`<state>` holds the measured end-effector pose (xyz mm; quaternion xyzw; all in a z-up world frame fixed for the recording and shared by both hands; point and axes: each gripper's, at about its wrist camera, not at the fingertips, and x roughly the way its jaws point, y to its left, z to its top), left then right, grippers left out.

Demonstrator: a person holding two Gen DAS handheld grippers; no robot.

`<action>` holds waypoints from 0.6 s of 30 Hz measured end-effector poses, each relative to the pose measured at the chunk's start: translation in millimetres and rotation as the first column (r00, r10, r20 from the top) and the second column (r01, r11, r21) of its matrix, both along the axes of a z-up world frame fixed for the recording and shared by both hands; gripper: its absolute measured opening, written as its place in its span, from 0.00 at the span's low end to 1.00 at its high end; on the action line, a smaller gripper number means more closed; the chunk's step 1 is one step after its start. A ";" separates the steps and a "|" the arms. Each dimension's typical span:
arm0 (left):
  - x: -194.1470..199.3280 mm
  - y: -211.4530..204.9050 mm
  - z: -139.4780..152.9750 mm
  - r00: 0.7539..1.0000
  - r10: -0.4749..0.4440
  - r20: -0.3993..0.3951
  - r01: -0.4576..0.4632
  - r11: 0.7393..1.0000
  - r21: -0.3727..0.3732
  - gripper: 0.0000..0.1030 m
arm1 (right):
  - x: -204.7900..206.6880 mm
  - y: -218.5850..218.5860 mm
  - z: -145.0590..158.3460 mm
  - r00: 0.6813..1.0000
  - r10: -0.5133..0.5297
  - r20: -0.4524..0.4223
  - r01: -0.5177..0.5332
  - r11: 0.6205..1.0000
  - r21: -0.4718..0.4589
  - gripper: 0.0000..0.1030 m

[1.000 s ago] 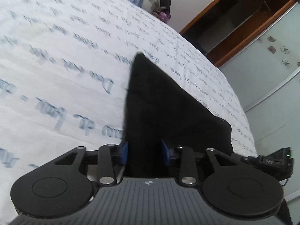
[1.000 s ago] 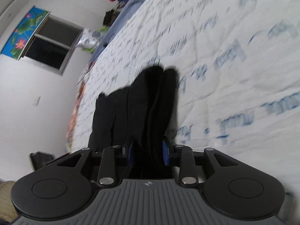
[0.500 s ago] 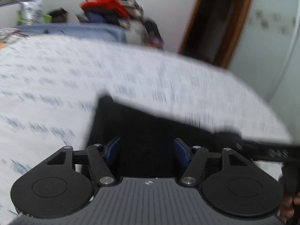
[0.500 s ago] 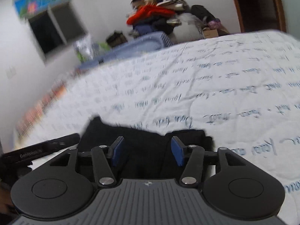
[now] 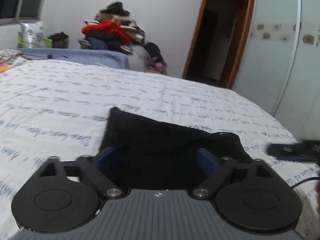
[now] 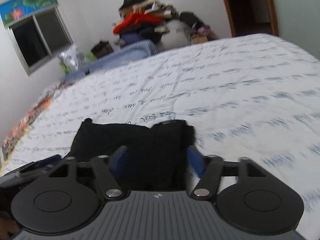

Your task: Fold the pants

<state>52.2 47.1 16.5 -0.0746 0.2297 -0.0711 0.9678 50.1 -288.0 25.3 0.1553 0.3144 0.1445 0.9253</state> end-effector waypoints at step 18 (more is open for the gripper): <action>-61.5 144.4 86.8 0.911 0.395 0.120 -0.399 0.917 0.018 0.84 | -141.7 -182.3 90.4 0.737 -0.621 0.266 0.676 0.668 -0.312 0.79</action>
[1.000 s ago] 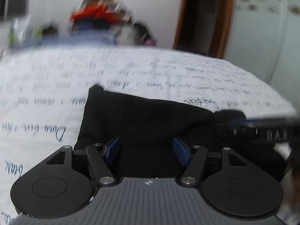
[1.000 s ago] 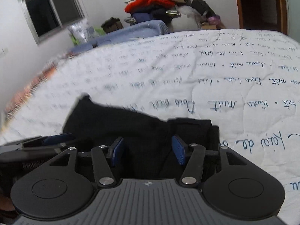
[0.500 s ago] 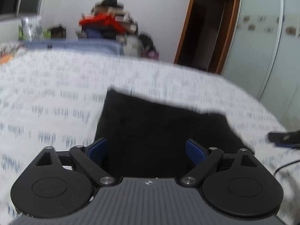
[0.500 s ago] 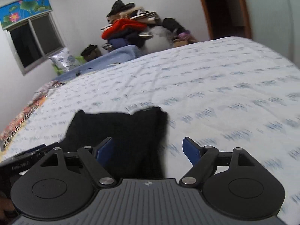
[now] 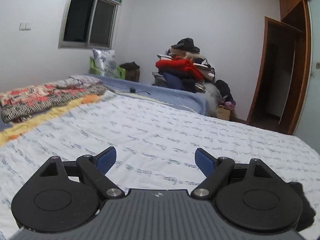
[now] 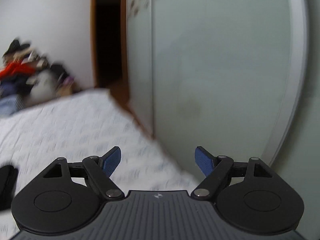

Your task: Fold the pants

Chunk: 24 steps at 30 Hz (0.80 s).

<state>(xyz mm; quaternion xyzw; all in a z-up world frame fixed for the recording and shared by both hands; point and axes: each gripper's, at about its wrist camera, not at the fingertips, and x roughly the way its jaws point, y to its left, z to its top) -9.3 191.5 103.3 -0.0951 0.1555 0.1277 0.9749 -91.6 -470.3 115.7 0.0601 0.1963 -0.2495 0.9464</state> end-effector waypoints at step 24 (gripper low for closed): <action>3.2 -158.9 -129.0 0.918 -0.258 -0.302 0.266 0.964 -0.016 0.96 | 71.2 289.6 -132.8 0.733 0.616 -0.289 -0.591 0.787 0.178 0.86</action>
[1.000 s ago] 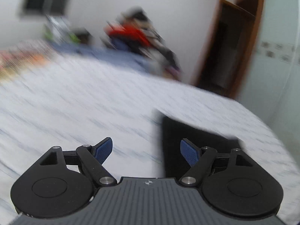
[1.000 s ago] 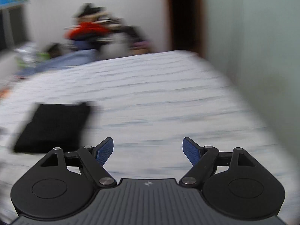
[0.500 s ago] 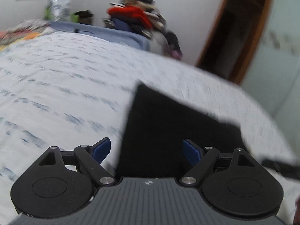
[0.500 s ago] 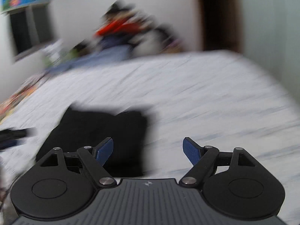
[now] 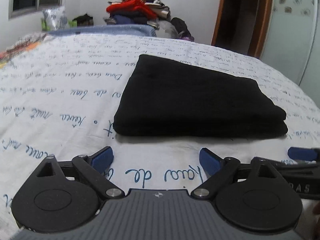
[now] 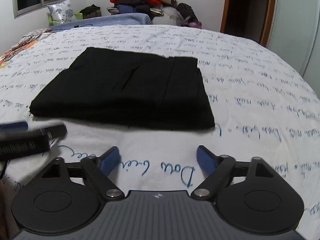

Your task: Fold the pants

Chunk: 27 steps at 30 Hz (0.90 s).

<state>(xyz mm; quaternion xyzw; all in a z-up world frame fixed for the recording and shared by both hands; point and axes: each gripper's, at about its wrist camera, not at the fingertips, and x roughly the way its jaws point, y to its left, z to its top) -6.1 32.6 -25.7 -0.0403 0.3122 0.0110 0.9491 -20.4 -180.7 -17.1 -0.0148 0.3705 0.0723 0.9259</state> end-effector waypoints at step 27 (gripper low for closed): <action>3.7 -5.8 -4.3 0.998 0.015 -0.054 -0.011 0.998 0.063 1.00 | -5.5 -3.5 -15.0 0.999 -0.013 0.030 0.012 1.000 0.018 1.00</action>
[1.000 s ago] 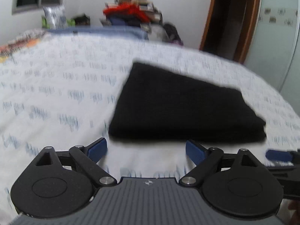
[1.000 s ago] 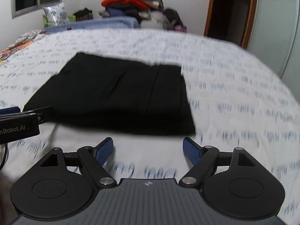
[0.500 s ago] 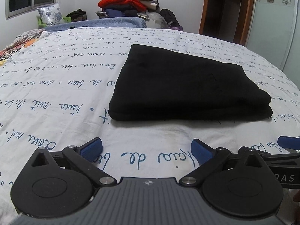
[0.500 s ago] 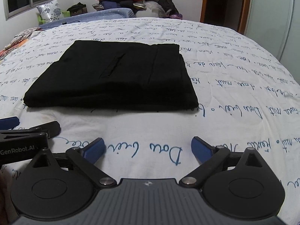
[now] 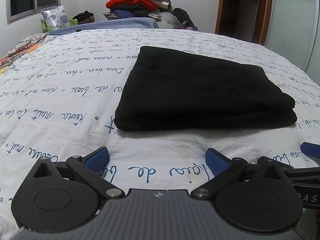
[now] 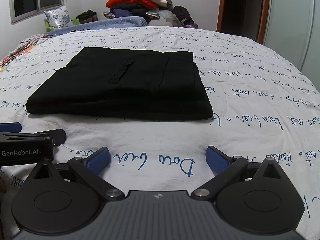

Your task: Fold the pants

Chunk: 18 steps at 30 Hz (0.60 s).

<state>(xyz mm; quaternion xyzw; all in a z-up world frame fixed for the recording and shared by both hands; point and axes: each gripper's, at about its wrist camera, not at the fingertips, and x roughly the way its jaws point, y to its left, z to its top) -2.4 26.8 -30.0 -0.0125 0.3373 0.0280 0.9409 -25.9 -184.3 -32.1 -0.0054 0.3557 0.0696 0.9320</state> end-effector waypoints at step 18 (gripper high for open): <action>4.5 2.1 3.1 0.999 -0.032 -0.026 0.032 0.999 -0.003 1.00 | 0.0 -0.6 0.0 1.000 -0.001 0.001 0.001 1.000 0.001 1.00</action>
